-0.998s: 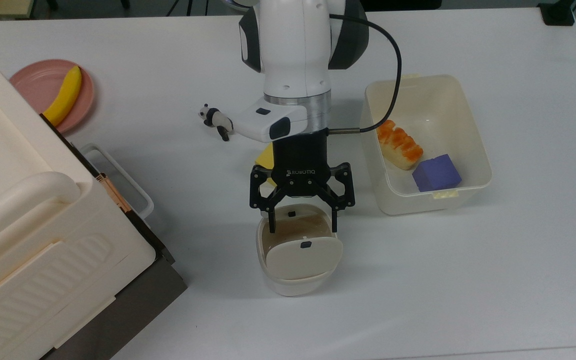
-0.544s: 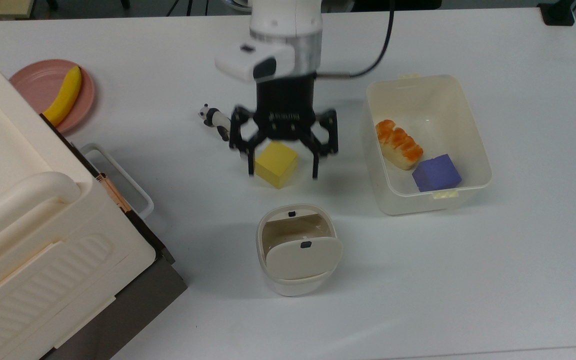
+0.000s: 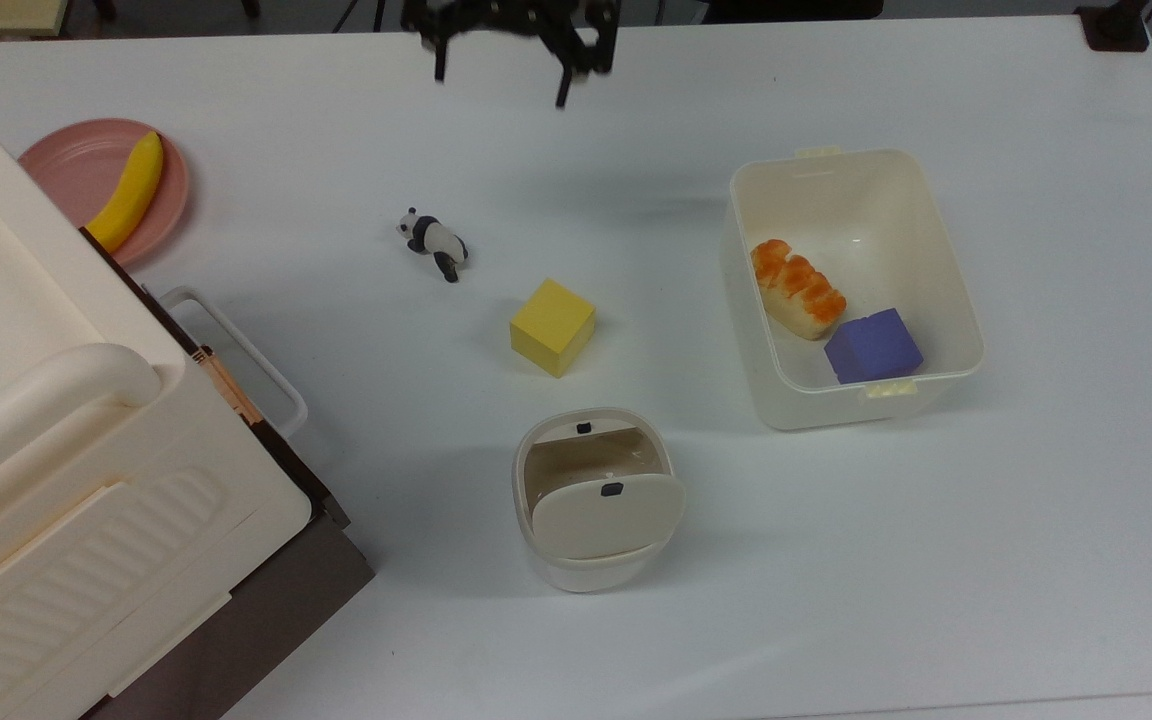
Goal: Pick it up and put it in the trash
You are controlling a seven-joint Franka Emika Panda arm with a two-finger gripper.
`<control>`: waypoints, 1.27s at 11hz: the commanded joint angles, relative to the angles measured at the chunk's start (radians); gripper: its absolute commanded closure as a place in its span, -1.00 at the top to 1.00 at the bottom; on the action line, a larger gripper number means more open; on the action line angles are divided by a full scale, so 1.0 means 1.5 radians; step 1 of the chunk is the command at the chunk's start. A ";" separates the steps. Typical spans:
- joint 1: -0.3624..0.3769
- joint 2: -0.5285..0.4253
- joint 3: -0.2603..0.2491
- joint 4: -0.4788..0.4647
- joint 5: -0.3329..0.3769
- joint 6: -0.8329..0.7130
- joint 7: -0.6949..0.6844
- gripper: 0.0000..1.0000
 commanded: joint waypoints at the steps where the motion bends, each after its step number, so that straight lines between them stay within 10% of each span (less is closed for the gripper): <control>1: 0.004 -0.078 -0.074 -0.030 0.109 -0.045 -0.090 1.00; 6: 0.042 -0.073 -0.131 -0.025 0.122 -0.056 -0.082 1.00; 14: 0.053 -0.059 -0.133 -0.024 0.122 -0.046 -0.083 1.00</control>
